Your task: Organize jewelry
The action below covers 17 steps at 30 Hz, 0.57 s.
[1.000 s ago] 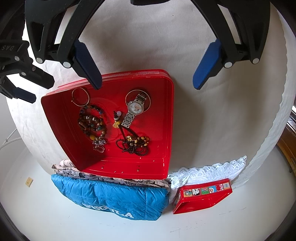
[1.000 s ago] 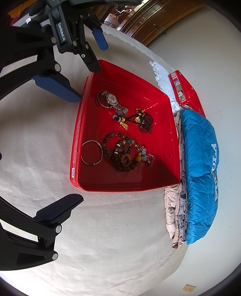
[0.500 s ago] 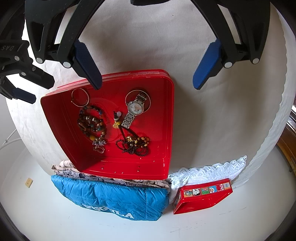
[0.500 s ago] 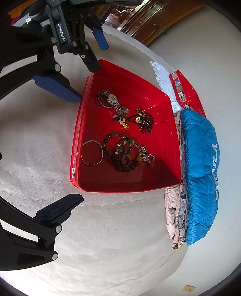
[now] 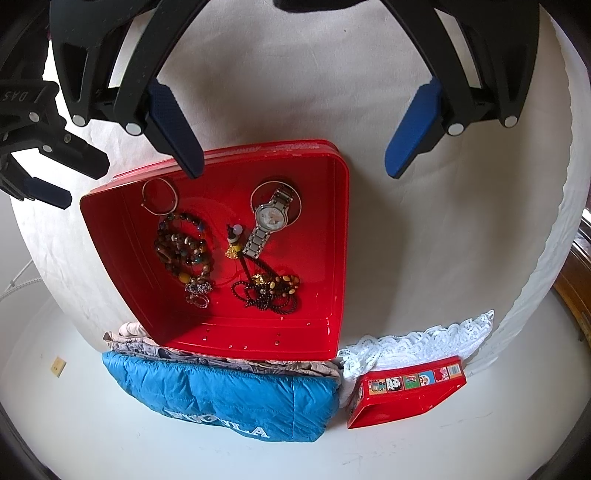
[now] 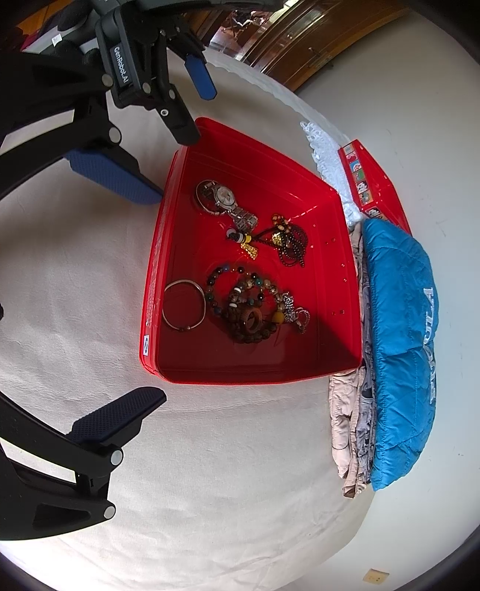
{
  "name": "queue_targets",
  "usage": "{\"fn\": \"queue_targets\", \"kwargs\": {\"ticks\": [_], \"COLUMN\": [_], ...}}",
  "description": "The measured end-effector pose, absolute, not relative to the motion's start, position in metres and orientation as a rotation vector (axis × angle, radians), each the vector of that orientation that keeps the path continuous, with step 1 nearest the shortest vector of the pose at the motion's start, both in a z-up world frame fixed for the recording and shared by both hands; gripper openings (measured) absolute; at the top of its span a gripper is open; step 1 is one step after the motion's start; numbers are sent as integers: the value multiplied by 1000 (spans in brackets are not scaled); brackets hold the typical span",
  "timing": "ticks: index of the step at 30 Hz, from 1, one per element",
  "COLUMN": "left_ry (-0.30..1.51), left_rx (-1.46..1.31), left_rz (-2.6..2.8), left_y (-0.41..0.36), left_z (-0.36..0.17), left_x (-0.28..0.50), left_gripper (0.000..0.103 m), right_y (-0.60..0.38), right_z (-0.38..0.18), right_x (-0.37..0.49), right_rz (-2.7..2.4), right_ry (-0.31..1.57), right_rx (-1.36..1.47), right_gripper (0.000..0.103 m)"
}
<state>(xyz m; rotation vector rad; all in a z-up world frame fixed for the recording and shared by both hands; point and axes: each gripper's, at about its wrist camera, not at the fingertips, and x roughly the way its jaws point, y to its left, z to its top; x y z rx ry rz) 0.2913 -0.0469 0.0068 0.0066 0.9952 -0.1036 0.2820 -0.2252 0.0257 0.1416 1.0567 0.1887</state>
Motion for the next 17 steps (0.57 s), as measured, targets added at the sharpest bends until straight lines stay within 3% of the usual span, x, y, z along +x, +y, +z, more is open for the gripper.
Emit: {"fn": "queue_targets", "kwargs": {"ticks": [17], "left_ry": [994], "left_rx": [7], "left_rz": [-102], "left_y": [-47], "left_z": [7], "left_x": [291], "left_gripper": [97], "right_y": [-225], "right_z": [24], "right_x": [284], "right_rz": [187], "right_ry": [1066], "right_rx": [133], "right_gripper": [99]}}
